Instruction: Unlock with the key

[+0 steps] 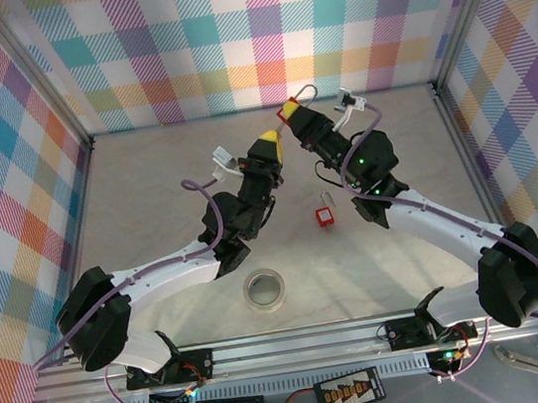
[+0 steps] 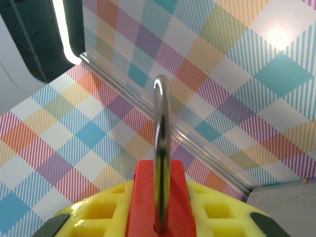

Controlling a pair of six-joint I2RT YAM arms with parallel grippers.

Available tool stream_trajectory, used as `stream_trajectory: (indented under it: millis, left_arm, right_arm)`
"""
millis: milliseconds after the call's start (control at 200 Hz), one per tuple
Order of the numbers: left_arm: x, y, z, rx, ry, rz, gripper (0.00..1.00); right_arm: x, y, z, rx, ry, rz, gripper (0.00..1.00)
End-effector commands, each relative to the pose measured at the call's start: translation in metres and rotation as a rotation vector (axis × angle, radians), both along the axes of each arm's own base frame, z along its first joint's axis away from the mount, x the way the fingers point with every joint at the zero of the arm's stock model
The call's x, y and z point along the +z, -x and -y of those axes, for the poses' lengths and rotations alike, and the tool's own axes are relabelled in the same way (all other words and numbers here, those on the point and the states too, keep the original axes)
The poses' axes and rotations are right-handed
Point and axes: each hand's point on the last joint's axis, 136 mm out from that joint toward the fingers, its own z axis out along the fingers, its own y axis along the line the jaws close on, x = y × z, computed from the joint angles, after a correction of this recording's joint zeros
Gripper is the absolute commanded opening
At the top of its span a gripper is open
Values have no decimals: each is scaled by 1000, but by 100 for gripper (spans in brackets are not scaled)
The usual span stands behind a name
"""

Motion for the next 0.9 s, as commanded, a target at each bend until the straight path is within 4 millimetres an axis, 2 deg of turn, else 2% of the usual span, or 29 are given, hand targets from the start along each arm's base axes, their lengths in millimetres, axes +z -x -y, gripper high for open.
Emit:
stream_trajectory:
  millis: [0,130,275,325,390,550,670,725,825,840,895]
  left_arm:
    - [37,19,15,-145,42,95,0]
    - [41,22,9,-132,45,105,0]
    - [52,26,20,-132,12,155,0]
    - [54,26,23,-132,-5,166,0]
    - [56,27,23,-121,-37,167,0]
    - [67,31,18,-91,-95,204,0]
    - [70,36,24,-64,-155,236,0]
    - [73,39,28,-57,-183,255,0]
    - [79,45,32,-36,-245,279,0]
    - [80,45,32,-33,-250,283,0]
    - [80,46,30,-24,-258,284,0]
  right_arm:
    - [-26,71,-68,402,217,85,0]
    - [-32,71,-67,383,244,72,0]
    - [-45,56,-64,341,133,-65,0]
    - [-44,56,-65,353,99,-82,0]
    - [-40,60,-70,383,107,-63,0]
    - [-39,79,-80,411,255,45,0]
    - [-42,62,-76,372,181,-100,0]
    - [-54,53,-78,367,160,-229,0]
    - [-57,51,-79,386,77,-293,0]
    - [-50,52,-78,389,59,-269,0]
    - [-49,53,-78,393,57,-267,0]
